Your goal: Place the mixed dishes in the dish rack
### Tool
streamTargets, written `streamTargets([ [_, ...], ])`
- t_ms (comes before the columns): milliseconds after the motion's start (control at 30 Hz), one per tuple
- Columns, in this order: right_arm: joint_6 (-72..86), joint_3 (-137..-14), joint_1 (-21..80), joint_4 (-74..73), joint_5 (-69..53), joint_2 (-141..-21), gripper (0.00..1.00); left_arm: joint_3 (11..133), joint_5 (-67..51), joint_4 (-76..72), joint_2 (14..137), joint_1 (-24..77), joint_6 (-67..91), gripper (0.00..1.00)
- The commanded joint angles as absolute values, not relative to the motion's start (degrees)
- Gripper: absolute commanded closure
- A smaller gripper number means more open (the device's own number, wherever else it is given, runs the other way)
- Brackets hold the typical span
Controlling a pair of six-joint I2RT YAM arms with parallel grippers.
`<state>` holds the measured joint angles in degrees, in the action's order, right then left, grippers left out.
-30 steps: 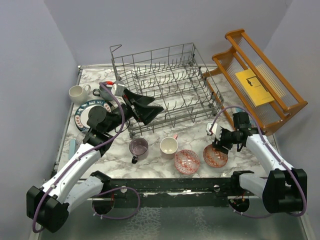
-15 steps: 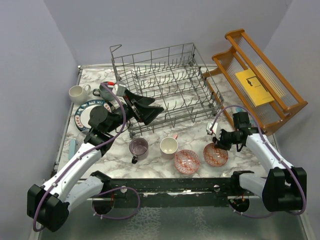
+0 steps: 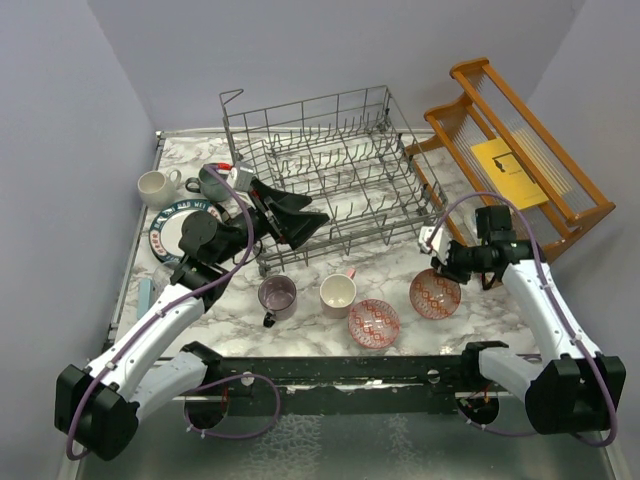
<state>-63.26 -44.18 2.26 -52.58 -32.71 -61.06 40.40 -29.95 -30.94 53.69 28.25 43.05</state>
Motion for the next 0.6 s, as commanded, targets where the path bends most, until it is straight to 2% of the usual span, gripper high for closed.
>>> streamTargets([
  [0,-62.4,-50.1,2.2,-58.8,-35.7,-59.2,0.99,40.8,-29.1,-33.6,53.9,28.7,43.4,0.04],
  [267,-61.2,-59.4,2.3,-66.2,-40.9,-58.8,0.99,40.9,-29.0,-34.3,54.5,29.0,43.9,0.04],
  [567,-57.6,-75.1,2.3,-73.3,-50.3,-62.1,0.99,42.7,-26.6,-31.0,55.4,31.2,41.9,0.05],
])
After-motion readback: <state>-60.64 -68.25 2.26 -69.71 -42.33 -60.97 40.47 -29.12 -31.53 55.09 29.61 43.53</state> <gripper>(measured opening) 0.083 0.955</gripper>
